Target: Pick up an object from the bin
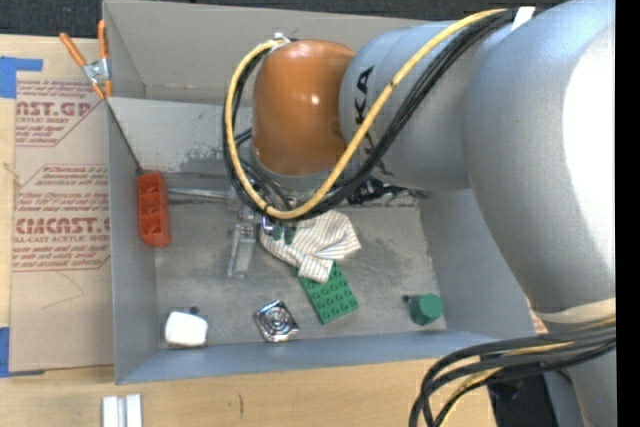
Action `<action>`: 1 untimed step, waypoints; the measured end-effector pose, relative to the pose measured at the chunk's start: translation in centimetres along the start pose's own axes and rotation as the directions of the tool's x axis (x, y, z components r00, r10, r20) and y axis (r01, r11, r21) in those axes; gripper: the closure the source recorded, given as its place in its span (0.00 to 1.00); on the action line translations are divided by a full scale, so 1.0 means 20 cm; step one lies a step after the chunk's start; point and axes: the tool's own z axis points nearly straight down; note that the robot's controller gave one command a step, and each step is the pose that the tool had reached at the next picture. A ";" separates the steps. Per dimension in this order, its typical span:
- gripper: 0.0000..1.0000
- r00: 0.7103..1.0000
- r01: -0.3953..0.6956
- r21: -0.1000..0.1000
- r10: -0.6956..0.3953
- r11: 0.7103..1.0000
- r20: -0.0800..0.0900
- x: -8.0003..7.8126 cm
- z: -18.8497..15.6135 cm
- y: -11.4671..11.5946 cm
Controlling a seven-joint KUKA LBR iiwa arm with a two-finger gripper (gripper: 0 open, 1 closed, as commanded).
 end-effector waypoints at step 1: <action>0.00 0.998 -0.066 0.002 0.066 0.998 -0.006 -0.05 0.11 -0.19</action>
Offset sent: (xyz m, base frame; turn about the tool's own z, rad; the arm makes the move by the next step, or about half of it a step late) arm -0.0173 -0.0720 -0.0373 0.0289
